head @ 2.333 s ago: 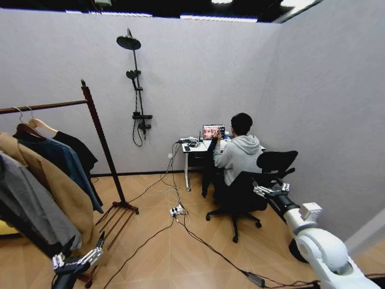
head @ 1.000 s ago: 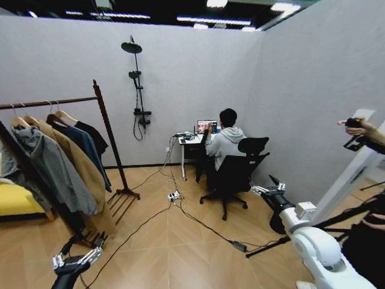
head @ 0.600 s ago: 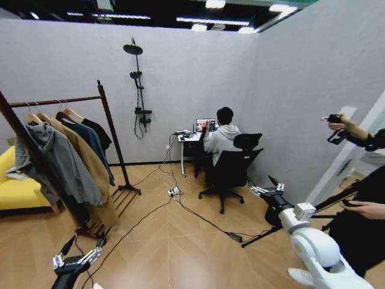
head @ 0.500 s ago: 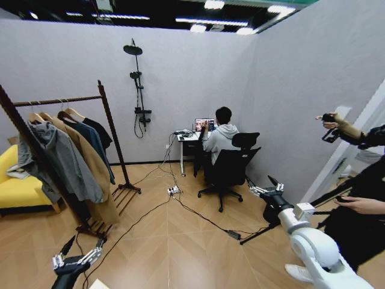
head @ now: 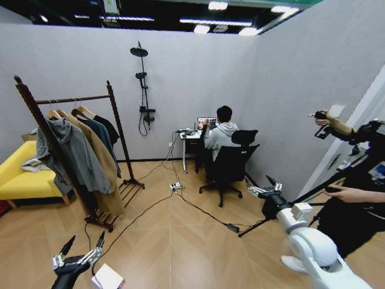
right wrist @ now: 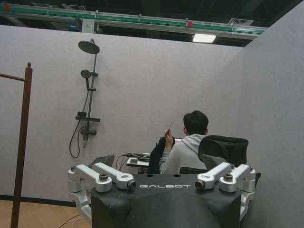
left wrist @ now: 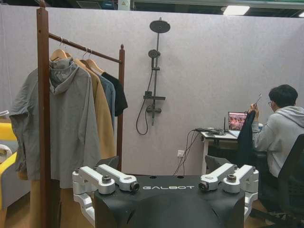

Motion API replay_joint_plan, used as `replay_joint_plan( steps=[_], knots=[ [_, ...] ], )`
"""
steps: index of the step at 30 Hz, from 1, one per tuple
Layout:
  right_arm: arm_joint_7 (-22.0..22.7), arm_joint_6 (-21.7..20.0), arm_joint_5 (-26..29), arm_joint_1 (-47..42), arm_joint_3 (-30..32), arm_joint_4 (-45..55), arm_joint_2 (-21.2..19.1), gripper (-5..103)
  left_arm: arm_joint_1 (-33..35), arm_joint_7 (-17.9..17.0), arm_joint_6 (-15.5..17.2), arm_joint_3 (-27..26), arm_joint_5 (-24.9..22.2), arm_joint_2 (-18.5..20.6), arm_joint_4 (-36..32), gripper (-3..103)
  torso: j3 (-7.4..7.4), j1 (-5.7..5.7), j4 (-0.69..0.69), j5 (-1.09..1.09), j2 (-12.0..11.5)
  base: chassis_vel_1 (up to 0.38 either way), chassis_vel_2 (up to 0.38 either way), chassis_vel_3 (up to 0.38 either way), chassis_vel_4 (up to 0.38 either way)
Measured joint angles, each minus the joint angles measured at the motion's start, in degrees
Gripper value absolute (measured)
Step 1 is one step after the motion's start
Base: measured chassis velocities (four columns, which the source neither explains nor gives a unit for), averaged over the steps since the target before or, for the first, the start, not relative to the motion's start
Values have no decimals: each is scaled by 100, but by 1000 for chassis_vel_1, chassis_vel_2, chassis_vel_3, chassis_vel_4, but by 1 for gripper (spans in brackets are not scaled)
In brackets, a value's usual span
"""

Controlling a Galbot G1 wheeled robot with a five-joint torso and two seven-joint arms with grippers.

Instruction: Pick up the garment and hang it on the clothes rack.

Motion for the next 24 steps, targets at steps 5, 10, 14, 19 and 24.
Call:
replay_joint_plan(
  steps=[5, 10, 14, 19, 24],
  knots=[
    [-112, 39, 7, -22, 2, -14, 3, 100, -1, 0, 0, 0, 0, 0, 0, 100, 1, 3, -1, 0, -2, 7, -10, -9, 14],
    [-129, 20, 105, -34, -5, -15, -27, 100, -2, 0, 0, 0, 0, 0, 0, 100, 2, 7, 0, 0, -3, 0, 0, 0, 0],
    [-181, -76, 189, 0, -45, -12, -44, 100, -2, -1, 0, 0, 0, 0, 0, 100, 2, 6, -2, 0, -3, 0, 0, 0, 0],
    [-248, -395, 324, 129, -193, 85, 26, 100, -2, 0, 0, 0, 0, 0, 0, 100, 1, 3, -1, 0, -2, 0, 0, 0, 0],
    [-218, -649, 344, 160, -208, 248, 114, 100, -1, 0, 0, 0, 0, 0, 0, 100, 1, 3, 0, 0, -2, 0, 0, 0, 0]
  ],
)
